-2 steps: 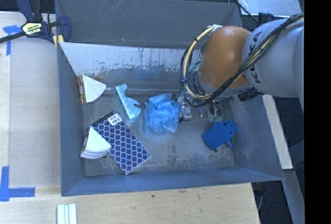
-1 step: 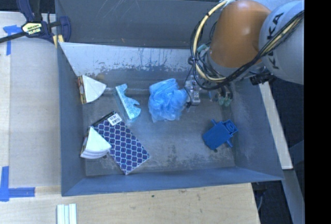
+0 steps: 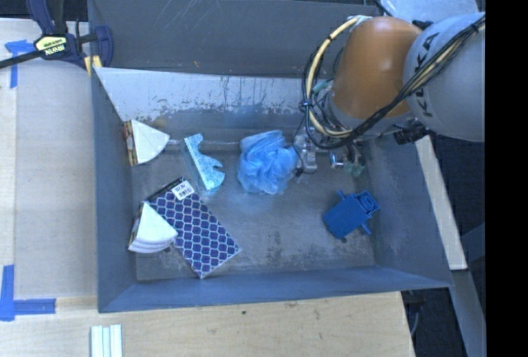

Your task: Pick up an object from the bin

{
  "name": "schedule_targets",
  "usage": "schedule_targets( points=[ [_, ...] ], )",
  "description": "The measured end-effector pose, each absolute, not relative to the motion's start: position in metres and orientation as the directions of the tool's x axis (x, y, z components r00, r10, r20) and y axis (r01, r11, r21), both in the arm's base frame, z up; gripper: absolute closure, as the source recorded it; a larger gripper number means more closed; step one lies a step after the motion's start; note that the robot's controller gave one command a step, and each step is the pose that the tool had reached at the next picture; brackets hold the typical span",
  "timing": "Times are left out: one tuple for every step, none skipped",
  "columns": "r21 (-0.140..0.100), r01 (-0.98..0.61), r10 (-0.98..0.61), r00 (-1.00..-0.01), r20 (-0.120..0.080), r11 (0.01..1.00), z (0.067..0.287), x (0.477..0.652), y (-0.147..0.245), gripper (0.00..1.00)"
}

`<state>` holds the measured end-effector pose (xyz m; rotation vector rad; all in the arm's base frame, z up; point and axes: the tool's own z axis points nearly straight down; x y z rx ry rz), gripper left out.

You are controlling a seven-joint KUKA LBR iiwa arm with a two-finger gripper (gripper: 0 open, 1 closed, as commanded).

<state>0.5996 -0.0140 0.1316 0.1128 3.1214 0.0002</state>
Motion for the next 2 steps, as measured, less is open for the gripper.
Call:
schedule_targets(
  points=[
    [0.001, 0.106, 0.106, -0.994, -0.006, 0.994, 0.187, 0.590, -0.015, 1.00],
    [0.002, 0.135, 0.135, -0.991, -0.025, 0.991, 0.277, 0.601, -0.015, 1.00]
  ],
)
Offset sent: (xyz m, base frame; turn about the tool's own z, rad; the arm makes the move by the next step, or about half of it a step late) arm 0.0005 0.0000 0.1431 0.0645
